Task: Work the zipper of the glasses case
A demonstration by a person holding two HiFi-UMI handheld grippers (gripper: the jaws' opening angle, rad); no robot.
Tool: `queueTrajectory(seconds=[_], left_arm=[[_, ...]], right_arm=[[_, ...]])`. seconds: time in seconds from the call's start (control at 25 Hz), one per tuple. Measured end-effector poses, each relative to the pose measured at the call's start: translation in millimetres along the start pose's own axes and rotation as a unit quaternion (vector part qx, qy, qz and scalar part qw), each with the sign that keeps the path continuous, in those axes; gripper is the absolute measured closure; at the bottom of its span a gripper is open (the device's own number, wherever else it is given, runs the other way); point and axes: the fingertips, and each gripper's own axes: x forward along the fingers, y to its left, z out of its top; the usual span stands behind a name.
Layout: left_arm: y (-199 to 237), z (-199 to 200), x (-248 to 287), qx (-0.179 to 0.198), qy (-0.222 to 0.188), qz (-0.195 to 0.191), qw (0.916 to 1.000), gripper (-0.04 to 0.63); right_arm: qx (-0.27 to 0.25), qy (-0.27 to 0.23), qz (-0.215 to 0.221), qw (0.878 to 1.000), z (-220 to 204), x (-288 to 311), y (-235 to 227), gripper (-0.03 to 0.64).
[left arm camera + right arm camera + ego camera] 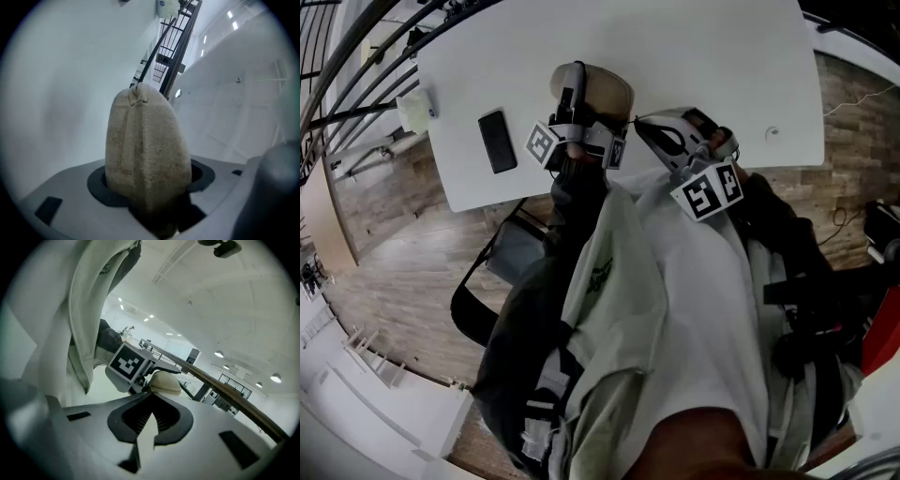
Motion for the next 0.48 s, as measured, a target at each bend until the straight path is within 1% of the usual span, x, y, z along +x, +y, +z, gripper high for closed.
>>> queueTrajectory(seconds=[0.08,0.12,0.16,0.2,0.24,0.28,0.32,0.36,0.4,0.44,0.48], left_arm=[[1,-4,1,-0.002,0.003,-0.006,1.0,0.281],[1,-4,0,0.001,0.003,-0.006,1.0,0.281],[1,0,-3,0.006,0.0,-0.004,1.0,0.281],[1,8,-8,0.015,-0.008,0.0,0.9999,0.282],[-2,19,-16,0.025,-0.022,0.003,0.9994,0.282],[-5,31,-24,0.033,-0.037,0.003,0.9988,0.282],[-9,39,-27,0.035,-0.05,-0.001,0.9982,0.282],[-14,43,-27,0.03,-0.057,-0.012,0.9979,0.282],[-18,42,-25,0.02,-0.057,-0.026,0.9978,0.282],[-21,36,-22,0.007,-0.053,-0.04,0.9978,0.282],[-23,29,-19,-0.003,-0.047,-0.051,0.9976,0.281]], right_arm=[[0.031,-0.003,-0.008,0.999,1,-4,-4,0.621],[0.046,-0.007,-0.02,0.999,0,-6,-11,0.623],[0.066,-0.016,-0.043,0.997,-2,-11,-23,0.624],[0.098,-0.028,-0.075,0.992,-7,-18,-42,0.625],[0.147,-0.038,-0.107,0.983,-16,-28,-63,0.626],[0.195,-0.041,-0.127,0.972,-25,-38,-83,0.625],[0.213,-0.042,-0.128,0.968,-29,-45,-96,0.624],[0.198,-0.04,-0.109,0.973,-25,-47,-98,0.624],[0.171,-0.035,-0.081,0.981,-17,-44,-91,0.624],[0.154,-0.034,-0.053,0.986,-7,-38,-78,0.624],[0.154,-0.042,-0.028,0.987,3,-30,-62,0.623]])
